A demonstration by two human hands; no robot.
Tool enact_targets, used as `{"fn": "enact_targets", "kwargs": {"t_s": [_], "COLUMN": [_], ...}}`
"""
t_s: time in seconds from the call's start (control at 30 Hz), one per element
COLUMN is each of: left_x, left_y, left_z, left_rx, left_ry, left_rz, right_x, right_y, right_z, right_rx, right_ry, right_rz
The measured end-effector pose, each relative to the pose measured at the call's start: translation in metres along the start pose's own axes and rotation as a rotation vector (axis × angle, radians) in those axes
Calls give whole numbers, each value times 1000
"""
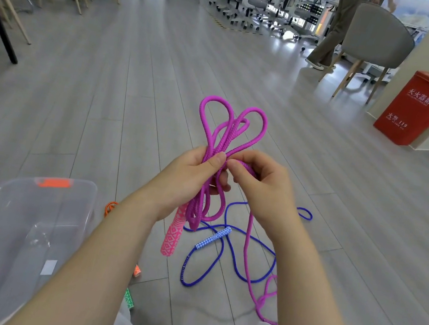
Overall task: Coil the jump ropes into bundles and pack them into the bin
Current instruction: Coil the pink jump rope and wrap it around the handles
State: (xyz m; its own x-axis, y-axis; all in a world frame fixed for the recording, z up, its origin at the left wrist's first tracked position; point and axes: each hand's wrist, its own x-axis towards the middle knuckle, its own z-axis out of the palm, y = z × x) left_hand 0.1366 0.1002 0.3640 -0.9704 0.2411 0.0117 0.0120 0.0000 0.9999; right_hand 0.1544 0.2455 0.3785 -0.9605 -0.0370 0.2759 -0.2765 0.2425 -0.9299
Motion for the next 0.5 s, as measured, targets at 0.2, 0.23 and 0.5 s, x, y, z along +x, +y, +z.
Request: {"fn": "enact_targets", "kwargs": {"t_s": [0.2, 0.23, 0.5], "left_x": [1, 1, 19], "left_y": [-2, -3, 2], "left_z": [-1, -2, -22], "left_rx": [-14, 9, -601], "left_ry": [-94, -87, 295], "left_rz": [-20, 6, 94], "right_x": [0, 1, 2], "right_y": [6, 7, 10], "right_z": [-1, -2, -36], "right_rx": [-87, -109, -121], "right_ry": [23, 31, 132], "right_rz": [61, 87, 184]}}
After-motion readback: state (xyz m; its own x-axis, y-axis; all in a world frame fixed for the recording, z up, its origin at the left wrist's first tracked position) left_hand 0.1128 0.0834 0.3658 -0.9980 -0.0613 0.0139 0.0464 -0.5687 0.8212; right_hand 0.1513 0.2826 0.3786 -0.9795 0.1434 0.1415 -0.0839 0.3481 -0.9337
